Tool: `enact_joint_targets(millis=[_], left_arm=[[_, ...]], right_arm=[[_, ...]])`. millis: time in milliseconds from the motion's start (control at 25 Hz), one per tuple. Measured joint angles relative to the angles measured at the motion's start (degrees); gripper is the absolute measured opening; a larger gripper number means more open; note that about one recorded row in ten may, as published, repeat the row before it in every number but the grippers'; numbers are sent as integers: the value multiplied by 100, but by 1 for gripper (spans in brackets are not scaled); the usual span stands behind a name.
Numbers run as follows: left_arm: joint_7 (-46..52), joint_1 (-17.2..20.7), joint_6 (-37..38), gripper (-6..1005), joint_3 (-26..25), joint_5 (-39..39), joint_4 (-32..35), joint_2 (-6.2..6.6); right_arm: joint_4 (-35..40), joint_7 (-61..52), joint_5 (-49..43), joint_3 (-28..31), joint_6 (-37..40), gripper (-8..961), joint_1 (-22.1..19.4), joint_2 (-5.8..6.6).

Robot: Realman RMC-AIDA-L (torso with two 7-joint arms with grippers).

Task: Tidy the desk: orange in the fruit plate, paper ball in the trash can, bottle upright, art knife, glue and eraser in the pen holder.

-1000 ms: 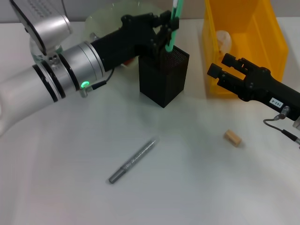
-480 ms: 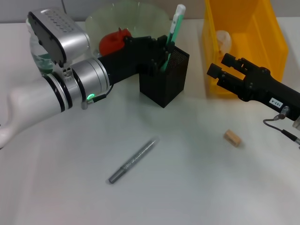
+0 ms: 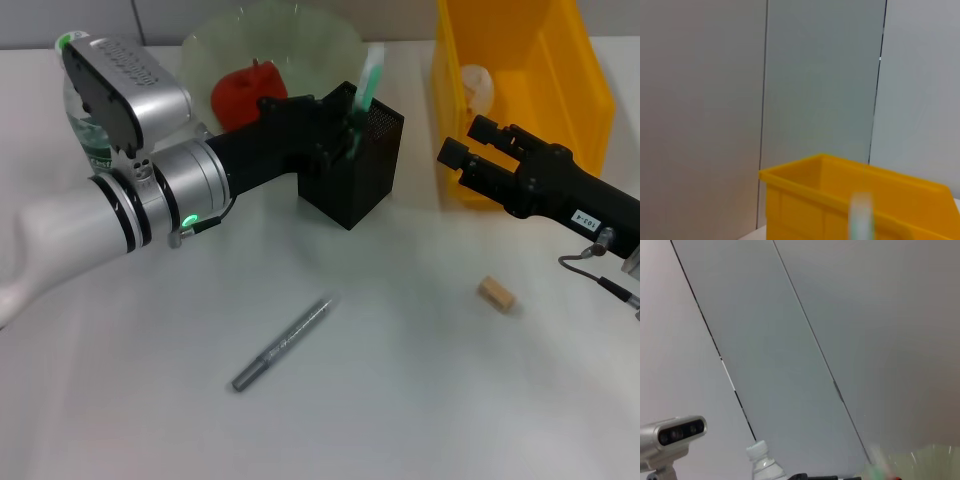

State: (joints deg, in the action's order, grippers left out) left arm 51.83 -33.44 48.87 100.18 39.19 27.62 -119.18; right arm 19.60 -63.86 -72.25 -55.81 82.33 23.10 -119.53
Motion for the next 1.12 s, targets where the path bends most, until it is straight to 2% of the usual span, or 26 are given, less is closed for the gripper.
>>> enact_joint_targets(millis=[240,440,520,720,760,800,840,880,1000,1040,1080,1120], left_arm=[[9,59,15,357,-14,-2,33,0],[11,183,285,404,-94,-5,182,12],[11,293,584,412,-184,-6,313,33],[26,677,2042,431,-626,15,528,82],[185,817,2677,435,-747,47,586,173],[185,817,2677,439,-747,47,586,173],[444,895,3126,443,-784,92,615,313],[444,895,3126,447,-784,92,615,313],[1005,984,3694,458,-907,469,631,554],[1337,1063,3892,462,-1152,803,634,631],[1337,1063,3892,493,-1152,803,634,631],[1510,1131,4014,524,-1360,1031,638,648]], right_arm=[[0,3,0,1,24,730,1,6],[0,6,0,1,52,731,-4,9],[0,6,0,22,87,731,-21,9],[-1,6,0,53,115,731,-47,13],[0,6,0,53,141,731,-50,17],[0,6,0,53,141,731,-50,17],[0,6,0,53,164,731,-51,18],[0,6,0,53,164,731,-51,18],[0,6,0,53,172,731,-52,20],[20,5,0,53,175,731,-52,25],[20,5,0,53,175,731,-52,25],[33,5,0,52,178,731,-51,25]])
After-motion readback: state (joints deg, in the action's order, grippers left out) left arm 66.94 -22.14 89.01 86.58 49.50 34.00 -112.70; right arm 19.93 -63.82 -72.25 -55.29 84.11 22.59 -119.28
